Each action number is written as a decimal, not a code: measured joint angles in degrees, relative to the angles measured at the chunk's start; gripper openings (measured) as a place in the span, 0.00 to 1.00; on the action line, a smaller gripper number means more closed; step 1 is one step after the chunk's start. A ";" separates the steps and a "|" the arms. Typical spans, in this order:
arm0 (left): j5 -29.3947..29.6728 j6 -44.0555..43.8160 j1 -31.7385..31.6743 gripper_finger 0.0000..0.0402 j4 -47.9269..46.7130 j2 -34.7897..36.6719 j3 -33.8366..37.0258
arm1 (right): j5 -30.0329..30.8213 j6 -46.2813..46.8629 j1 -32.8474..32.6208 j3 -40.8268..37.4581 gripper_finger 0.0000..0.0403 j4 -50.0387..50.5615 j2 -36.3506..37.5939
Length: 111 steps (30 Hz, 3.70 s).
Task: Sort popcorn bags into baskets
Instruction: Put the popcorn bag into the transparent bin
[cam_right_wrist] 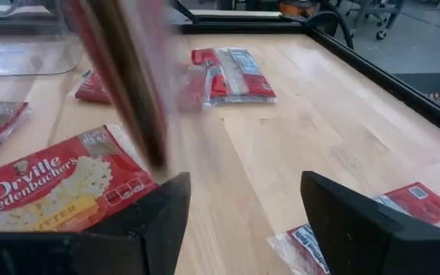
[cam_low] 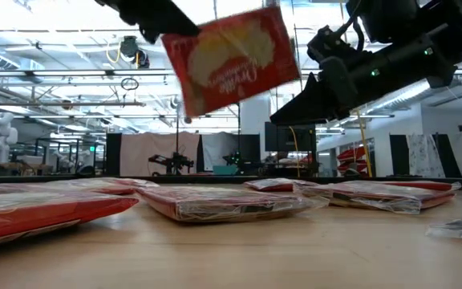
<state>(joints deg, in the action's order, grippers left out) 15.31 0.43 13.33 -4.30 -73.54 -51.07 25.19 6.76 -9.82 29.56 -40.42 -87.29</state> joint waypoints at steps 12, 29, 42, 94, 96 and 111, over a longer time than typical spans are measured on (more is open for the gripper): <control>-0.05 5.04 0.80 0.00 11.96 1.49 0.00 | -8.14 -6.64 0.02 0.02 0.60 -20.49 0.02; -2.84 7.24 0.80 0.00 27.41 1.47 8.51 | -19.37 -10.51 -0.04 0.02 0.28 -32.61 0.02; -1.22 -2.64 0.82 0.24 18.38 2.52 8.21 | -13.13 -2.95 0.00 0.02 0.07 -26.00 0.04; -9.64 5.47 -12.47 0.18 -30.43 -30.51 -34.25 | -5.90 0.60 3.37 9.05 0.04 17.53 0.07; -9.71 5.23 -12.47 0.07 -31.05 -30.51 -34.25 | -5.88 0.28 3.04 9.05 0.05 17.50 0.07; -11.56 -6.00 -6.34 0.05 -49.44 -13.68 -34.31 | -1.14 -4.44 -1.93 9.05 0.38 17.33 2.03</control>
<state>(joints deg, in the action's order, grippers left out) 3.75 -5.57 7.00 -53.74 -87.23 -85.38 24.05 2.33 -11.75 38.61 -23.08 -85.25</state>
